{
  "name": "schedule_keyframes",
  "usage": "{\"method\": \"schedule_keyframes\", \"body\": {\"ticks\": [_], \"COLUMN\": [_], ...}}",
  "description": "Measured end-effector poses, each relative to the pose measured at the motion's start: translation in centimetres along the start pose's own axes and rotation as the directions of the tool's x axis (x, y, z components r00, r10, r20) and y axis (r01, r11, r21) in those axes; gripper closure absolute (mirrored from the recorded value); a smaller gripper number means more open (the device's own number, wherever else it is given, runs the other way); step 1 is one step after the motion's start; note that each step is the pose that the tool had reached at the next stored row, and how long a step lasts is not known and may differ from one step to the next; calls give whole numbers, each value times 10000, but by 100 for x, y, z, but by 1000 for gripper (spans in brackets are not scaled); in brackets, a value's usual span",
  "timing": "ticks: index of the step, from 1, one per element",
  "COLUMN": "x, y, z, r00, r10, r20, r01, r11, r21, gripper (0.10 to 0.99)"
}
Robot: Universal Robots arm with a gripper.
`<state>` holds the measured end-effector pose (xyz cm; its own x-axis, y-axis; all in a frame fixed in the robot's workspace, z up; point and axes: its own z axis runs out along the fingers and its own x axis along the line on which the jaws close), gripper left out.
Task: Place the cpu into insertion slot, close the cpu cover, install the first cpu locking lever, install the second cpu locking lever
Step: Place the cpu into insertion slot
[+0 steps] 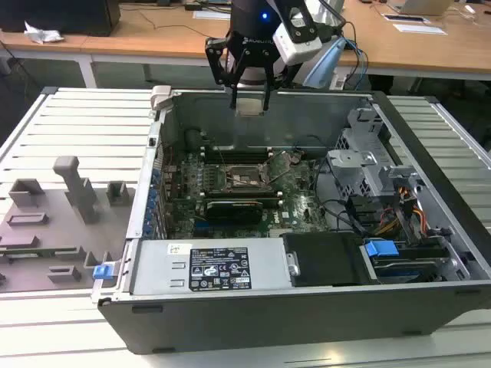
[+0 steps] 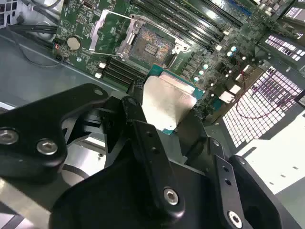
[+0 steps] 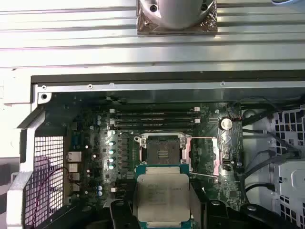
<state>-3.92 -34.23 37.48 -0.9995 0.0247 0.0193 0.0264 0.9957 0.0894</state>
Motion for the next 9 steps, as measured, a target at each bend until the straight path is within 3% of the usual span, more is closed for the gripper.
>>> {"method": "schedule_keyframes", "body": {"ticks": [5, 7, 9], "x": [0, -1, -1], "y": [-28, -29, -29], "z": [-1, 0, 7], "r00": [9999, 9990, 9928], "r10": [132, 454, 1192], "r20": [13, 40, 105], "r01": [-132, -454, -1191], "r11": [9999, 9990, 9929], "r21": [-3, -5, -25], "gripper": [557, 557, 557]}}
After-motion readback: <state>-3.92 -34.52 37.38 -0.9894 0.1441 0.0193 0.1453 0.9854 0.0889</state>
